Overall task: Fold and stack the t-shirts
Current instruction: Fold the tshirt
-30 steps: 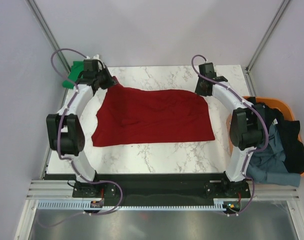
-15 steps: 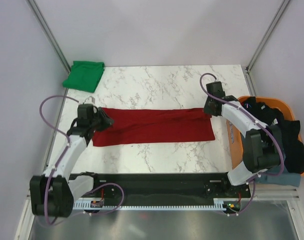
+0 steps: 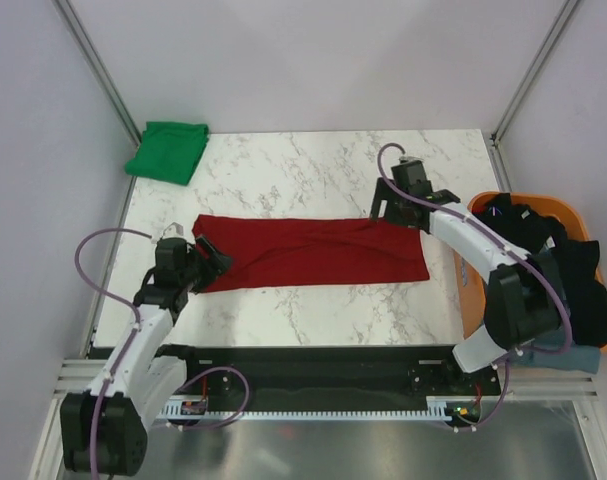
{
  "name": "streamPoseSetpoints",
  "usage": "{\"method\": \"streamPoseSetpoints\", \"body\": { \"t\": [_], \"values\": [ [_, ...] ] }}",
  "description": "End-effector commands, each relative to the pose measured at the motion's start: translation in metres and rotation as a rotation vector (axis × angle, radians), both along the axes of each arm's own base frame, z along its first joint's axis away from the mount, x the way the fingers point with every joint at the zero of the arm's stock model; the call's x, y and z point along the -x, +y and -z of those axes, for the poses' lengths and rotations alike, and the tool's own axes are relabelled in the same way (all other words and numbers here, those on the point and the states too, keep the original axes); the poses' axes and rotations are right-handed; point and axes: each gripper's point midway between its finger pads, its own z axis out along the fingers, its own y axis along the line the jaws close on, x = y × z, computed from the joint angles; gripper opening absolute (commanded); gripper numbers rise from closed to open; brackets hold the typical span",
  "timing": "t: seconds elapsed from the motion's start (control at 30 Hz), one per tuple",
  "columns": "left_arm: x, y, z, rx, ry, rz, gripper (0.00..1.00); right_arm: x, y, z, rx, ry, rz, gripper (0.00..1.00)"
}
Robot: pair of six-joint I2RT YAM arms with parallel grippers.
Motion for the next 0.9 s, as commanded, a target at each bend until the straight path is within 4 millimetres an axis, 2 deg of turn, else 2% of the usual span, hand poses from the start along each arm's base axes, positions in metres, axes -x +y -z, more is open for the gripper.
{"method": "streamPoseSetpoints", "body": {
  "t": [0.0, 0.07, 0.1, 0.13, 0.2, 0.23, 0.3, 0.33, 0.37, 0.4, 0.43, 0.47, 0.5, 0.53, 0.57, 0.6, 0.63, 0.7, 0.73, 0.77, 0.8, 0.83, 0.87],
  "values": [
    [-0.028, -0.008, -0.005, -0.006, 0.005, 0.011, 0.75, -0.012, 0.039, 0.019, -0.017, 0.025, -0.108, 0.89],
    [-0.041, -0.014, -0.01, -0.019, 0.003, 0.032, 0.75, -0.012, 0.043, 0.046, -0.005, 0.077, -0.117, 0.89],
    [-0.044, -0.02, 0.007, -0.037, 0.062, 0.049, 0.74, -0.012, 0.045, 0.053, -0.004, 0.084, -0.117, 0.89],
    [-0.054, -0.023, 0.003, -0.045, 0.058, 0.059, 0.74, -0.006, 0.043, 0.071, 0.01, 0.125, -0.118, 0.88],
    [-0.062, -0.028, 0.014, -0.06, 0.094, 0.071, 0.73, 0.001, 0.038, 0.085, 0.026, 0.158, -0.09, 0.88],
    [-0.069, -0.03, 0.028, -0.074, 0.141, 0.076, 0.73, 0.011, 0.033, 0.098, 0.032, 0.192, -0.079, 0.88],
    [-0.078, -0.034, 0.038, -0.086, 0.169, 0.083, 0.72, 0.028, 0.035, 0.11, 0.021, 0.228, -0.071, 0.87],
    [-0.088, -0.036, 0.052, -0.099, 0.21, 0.082, 0.72, 0.049, 0.035, 0.122, 0.0, 0.273, -0.045, 0.86],
    [-0.093, -0.041, 0.056, -0.107, 0.225, 0.086, 0.71, 0.06, 0.039, 0.127, -0.017, 0.292, -0.038, 0.86],
    [-0.099, -0.043, 0.062, -0.113, 0.247, 0.083, 0.7, 0.073, 0.056, 0.13, -0.041, 0.287, -0.068, 0.86],
    [-0.116, -0.052, 0.053, -0.093, 0.228, 0.074, 0.7, 0.099, 0.064, 0.139, -0.089, 0.324, -0.042, 0.86],
    [-0.118, -0.065, 0.07, -0.098, 0.278, 0.098, 0.7, 0.112, 0.076, 0.141, -0.117, 0.335, -0.057, 0.87],
    [-0.127, -0.072, 0.073, -0.116, 0.282, 0.095, 0.7, 0.134, 0.101, 0.142, -0.141, 0.347, -0.118, 0.87],
    [-0.156, -0.089, 0.052, -0.104, 0.233, 0.101, 0.7, 0.146, 0.117, 0.142, -0.175, 0.349, -0.149, 0.87],
    [-0.151, -0.105, 0.08, -0.136, 0.321, 0.135, 0.71, 0.16, 0.137, 0.138, -0.229, 0.379, -0.175, 0.87],
    [-0.159, -0.12, 0.079, -0.127, 0.331, 0.163, 0.73, 0.183, 0.162, 0.133, -0.245, 0.395, -0.26, 0.88],
    [-0.192, -0.143, 0.054, -0.111, 0.258, 0.204, 0.73, 0.189, 0.184, 0.114, -0.291, 0.378, -0.319, 0.89],
    [-0.194, -0.183, 0.055, -0.075, 0.286, 0.346, 0.74, 0.214, 0.21, 0.09, -0.313, 0.371, -0.428, 0.9],
    [-0.216, -0.198, 0.021, -0.085, 0.203, 0.383, 0.75, 0.214, 0.216, 0.062, -0.324, 0.334, -0.447, 0.91],
    [-0.215, -0.205, 0.011, -0.109, 0.194, 0.405, 0.76, 0.215, 0.218, 0.048, -0.306, 0.295, -0.46, 0.92],
    [-0.217, -0.204, -0.008, -0.12, 0.166, 0.413, 0.78, 0.218, 0.209, 0.039, -0.277, 0.3, -0.455, 0.94],
    [-0.221, -0.205, -0.027, -0.135, 0.119, 0.438, 0.79, 0.212, 0.213, 0.008, -0.313, 0.245, -0.466, 0.95],
    [-0.222, -0.202, -0.043, -0.149, 0.088, 0.445, 0.8, 0.212, 0.214, -0.006, -0.324, 0.229, -0.472, 0.95]
  ]
}}
